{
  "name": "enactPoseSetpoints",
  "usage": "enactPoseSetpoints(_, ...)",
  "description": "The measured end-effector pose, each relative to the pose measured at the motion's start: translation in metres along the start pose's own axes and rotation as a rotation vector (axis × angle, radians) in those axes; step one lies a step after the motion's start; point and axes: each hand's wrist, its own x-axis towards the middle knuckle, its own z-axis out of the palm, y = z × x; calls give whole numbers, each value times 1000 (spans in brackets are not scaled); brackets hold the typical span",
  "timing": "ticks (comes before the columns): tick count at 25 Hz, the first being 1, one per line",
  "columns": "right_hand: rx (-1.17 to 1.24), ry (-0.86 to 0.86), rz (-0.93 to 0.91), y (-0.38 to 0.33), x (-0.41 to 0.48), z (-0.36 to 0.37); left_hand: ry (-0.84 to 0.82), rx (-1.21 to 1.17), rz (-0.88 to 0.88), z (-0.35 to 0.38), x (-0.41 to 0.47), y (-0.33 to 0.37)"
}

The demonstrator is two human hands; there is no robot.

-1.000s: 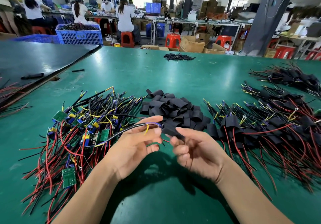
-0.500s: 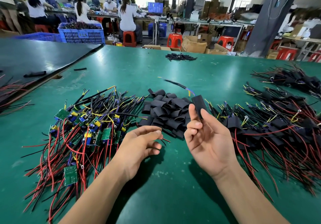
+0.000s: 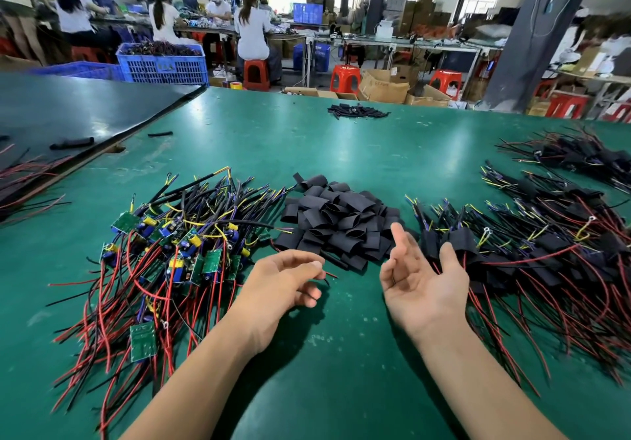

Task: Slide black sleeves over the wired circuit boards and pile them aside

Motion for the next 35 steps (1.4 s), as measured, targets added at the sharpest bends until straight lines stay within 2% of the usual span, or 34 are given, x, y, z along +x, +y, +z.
enactPoseSetpoints(3, 22, 3, -48, 0, 3, -1, 2, 179, 50, 1, -2, -4)
enactPoseSetpoints(6, -38, -1, -89, -1, 5, -2, 98, 338, 137, 3, -2, -9)
enactPoseSetpoints(8, -237, -12, -141, 3, 6, 0, 180, 303, 159, 4, -1, -10)
enactPoseSetpoints(10, -533, -39, -265, 13, 5, 3, 247, 150, 134, 4, -1, -8)
enactPoseSetpoints(13, -1028, -219, -448, 32, -1, 2, 300, -27, 119, 3, -1, -6)
enactPoseSetpoints(16, -1270, -361, -496, 39, -9, -3, 329, 77, 92, -4, 0, 0)
enactPoseSetpoints(20, -1244, -333, -473, 36, -7, -3, 304, 364, 48, -12, 1, 8)
enactPoseSetpoints(25, -1250, -350, -470, 37, -6, -3, 374, 577, 47, -17, 2, 11)
enactPoseSetpoints(29, -1259, -350, -474, 37, -7, -3, 381, 655, 45, -17, 1, 11)
enactPoseSetpoints(33, -1267, -355, -468, 37, -7, -4, 428, 1088, 72, -23, 2, 13)
enactPoseSetpoints(35, -1269, -357, -463, 38, -6, -4, 439, 1185, 93, -23, -3, 14)
